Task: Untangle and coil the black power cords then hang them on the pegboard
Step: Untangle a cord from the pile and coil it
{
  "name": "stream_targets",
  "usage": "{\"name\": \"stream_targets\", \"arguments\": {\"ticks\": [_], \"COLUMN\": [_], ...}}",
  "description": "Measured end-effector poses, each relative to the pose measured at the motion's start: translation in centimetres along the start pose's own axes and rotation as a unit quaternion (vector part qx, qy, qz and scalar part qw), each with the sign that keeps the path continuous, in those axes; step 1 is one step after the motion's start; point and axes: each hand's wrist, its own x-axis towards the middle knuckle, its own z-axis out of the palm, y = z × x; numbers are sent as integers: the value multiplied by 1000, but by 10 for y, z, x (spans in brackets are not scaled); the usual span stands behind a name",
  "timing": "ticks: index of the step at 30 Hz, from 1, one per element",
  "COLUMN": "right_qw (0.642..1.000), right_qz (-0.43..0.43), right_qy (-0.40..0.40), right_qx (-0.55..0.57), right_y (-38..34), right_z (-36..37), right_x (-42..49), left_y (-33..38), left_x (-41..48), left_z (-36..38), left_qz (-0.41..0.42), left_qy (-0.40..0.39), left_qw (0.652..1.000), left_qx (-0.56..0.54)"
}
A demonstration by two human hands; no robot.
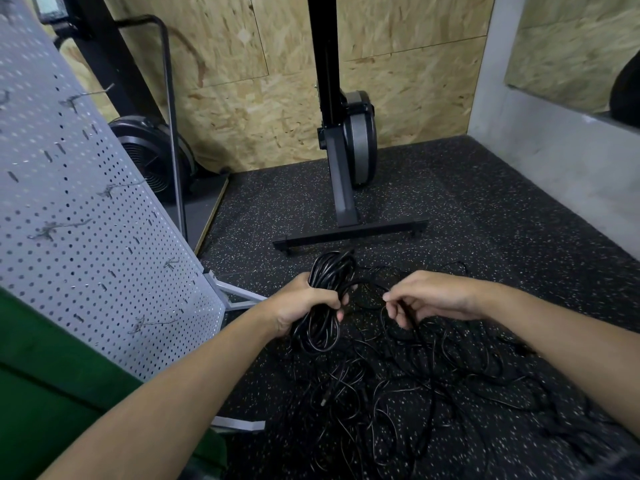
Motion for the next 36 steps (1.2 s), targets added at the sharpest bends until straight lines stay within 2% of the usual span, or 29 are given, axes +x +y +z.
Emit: {"name": "stream_targets", "arguments": {"ticks": [3,7,11,16,20,27,29,33,36], "right_qw": [1000,998,996,994,991,992,992,989,983], "right_qz": [14,12,-6,11,39,73,62,33,14], "right_qy": [-3,51,86,110,128,105,109,138,173], "right_qx": [-8,-28,-9,-3,22,18,27,44,60], "right_y": [7,6,-9,-11,-14,-7,-7,-7,-6], "right_z": [0,7,13,15,10,12,14,16,18], "right_x": [2,7,6,7,11,10,11,12,13], "left_y": [-2,0,3,0,3,0,0,-2,-2], "left_x": [0,-2,-3,1,1,-5,-6,-3,1], "left_z": [-2,0,2,7,9,11,10,7,9], "left_qz": [-3,17,37,17,45,119,125,101,84], "left_qy": [12,-10,0,25,22,17,13,60,98], "left_qw": [1000,1000,999,999,998,971,968,981,976], "left_qx": [14,8,30,24,23,207,216,157,177]}}
